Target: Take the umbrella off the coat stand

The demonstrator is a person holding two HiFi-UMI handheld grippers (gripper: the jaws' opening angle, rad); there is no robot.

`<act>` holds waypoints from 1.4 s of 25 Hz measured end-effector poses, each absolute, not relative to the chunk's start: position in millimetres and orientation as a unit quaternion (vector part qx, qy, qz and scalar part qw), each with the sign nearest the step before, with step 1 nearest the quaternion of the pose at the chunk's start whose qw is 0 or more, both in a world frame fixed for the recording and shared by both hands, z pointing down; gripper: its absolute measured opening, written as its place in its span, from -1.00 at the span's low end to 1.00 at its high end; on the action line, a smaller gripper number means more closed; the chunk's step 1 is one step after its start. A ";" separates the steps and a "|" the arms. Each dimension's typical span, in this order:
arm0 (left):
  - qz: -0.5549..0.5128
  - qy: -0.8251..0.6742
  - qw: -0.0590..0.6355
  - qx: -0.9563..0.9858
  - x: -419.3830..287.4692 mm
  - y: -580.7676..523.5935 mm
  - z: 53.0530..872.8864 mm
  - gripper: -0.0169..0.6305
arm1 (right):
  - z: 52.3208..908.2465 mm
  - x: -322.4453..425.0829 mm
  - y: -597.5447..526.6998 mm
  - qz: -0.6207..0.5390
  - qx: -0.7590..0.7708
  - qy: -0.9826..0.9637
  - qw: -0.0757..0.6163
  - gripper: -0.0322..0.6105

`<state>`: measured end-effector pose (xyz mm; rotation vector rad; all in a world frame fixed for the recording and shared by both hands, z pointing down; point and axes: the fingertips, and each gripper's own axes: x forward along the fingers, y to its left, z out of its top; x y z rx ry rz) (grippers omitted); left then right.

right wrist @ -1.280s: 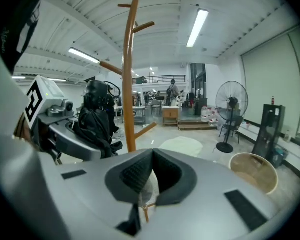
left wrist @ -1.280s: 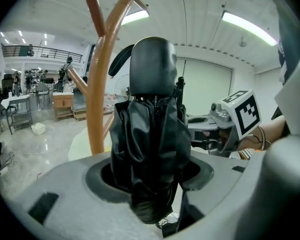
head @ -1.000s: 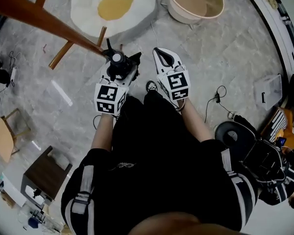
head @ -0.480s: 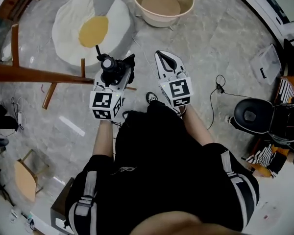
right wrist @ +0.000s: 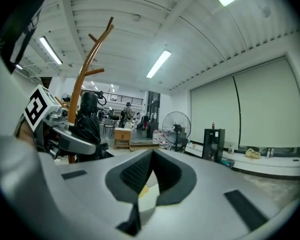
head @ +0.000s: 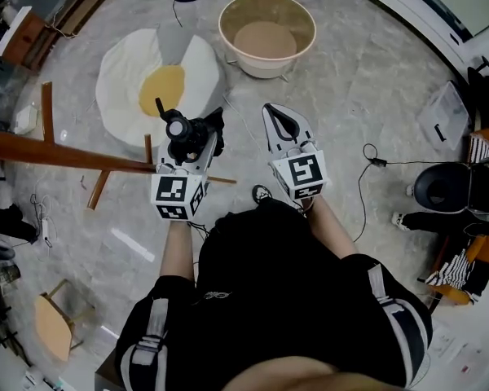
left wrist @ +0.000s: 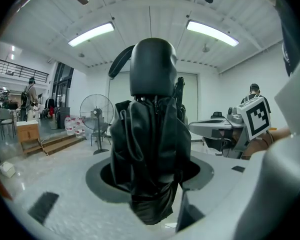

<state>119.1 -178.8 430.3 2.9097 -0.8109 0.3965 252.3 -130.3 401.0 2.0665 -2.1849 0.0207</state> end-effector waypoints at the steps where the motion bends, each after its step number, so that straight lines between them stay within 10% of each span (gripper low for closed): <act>1: 0.130 -0.268 0.048 0.953 117.5 -178.4 429.7 -0.15 | 400.5 251.4 -129.3 0.007 0.685 -0.725 0.066 -0.89; 35: 0.139 -0.283 0.062 0.947 115.4 -169.6 439.8 -0.15 | 399.5 244.1 -123.3 -0.001 0.668 -0.741 0.075 -0.89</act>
